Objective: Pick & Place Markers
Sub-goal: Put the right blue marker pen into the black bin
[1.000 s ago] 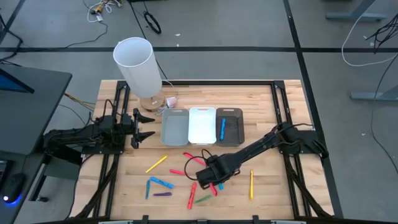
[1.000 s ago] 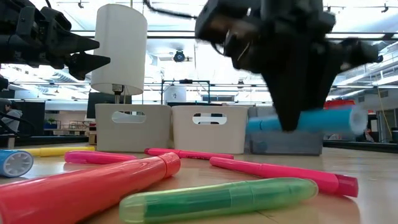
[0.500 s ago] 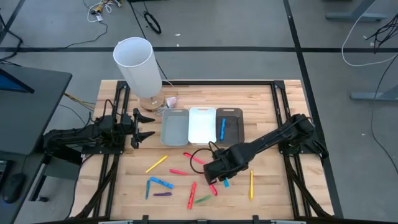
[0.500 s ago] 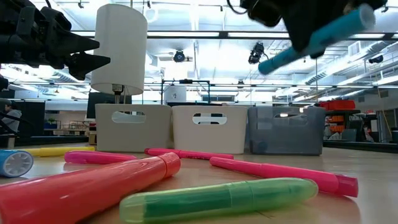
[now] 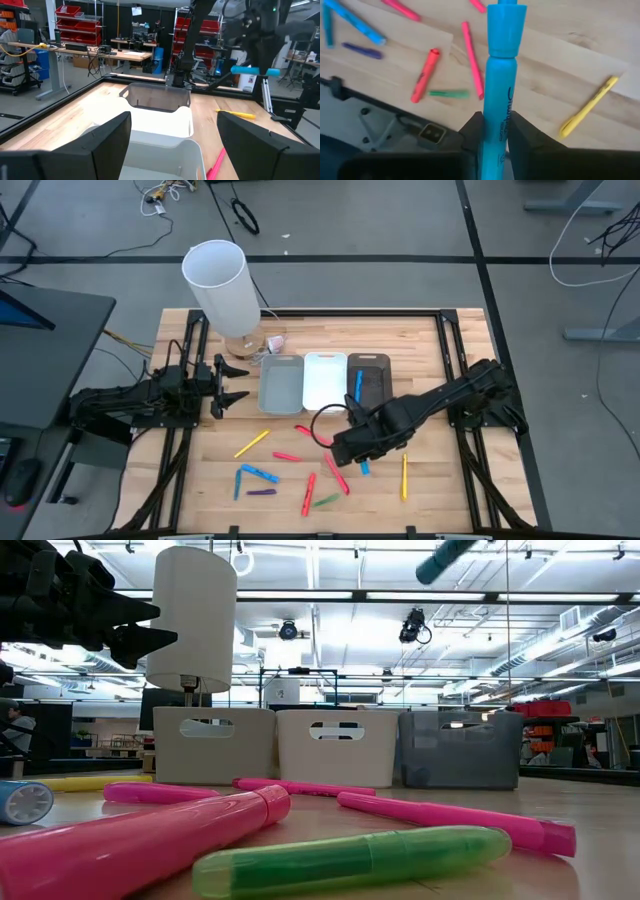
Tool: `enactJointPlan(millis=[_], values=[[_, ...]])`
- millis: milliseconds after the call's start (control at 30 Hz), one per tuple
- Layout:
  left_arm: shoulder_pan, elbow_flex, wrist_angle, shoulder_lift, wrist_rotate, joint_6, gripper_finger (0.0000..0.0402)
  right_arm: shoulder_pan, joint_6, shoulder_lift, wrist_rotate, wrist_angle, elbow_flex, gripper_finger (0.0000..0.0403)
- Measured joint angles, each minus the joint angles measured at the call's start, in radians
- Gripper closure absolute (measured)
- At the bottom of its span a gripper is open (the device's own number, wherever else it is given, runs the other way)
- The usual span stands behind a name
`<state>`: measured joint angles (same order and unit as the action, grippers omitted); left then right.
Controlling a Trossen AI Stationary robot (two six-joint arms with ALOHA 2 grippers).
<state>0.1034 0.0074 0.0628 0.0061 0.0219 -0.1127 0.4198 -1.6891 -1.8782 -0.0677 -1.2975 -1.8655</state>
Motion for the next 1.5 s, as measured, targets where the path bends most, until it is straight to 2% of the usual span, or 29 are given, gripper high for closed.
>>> enactJointPlan(millis=[300, 500, 800, 1033, 1500], values=[[0.0, 0.0, 0.0, 0.0, 0.0, 0.0, 0.0099, 0.01, -0.052, 0.0, 0.01, -0.078, -0.109, 0.0347], [0.0, 0.0, 0.0, 0.0, 0.0, 0.0, 0.0099, 0.011, -0.072, 0.0, 0.061, -0.123, -0.164, 0.0347], [0.0, 0.0, 0.0, 0.0, 0.0, 0.0, 0.0099, -0.124, 0.076, -0.001, 0.07, -0.169, -0.162, 0.0348], [0.0, 0.0, 0.0, 0.0, 0.0, 0.0, 0.0099, -0.218, 0.125, 0.011, 0.058, -0.15, -0.071, 0.0348], [0.0, 0.0, 0.0, 0.0, 0.0, 0.0, 0.0099, -0.368, 0.149, 0.15, 0.024, -0.071, 0.195, 0.0348]])
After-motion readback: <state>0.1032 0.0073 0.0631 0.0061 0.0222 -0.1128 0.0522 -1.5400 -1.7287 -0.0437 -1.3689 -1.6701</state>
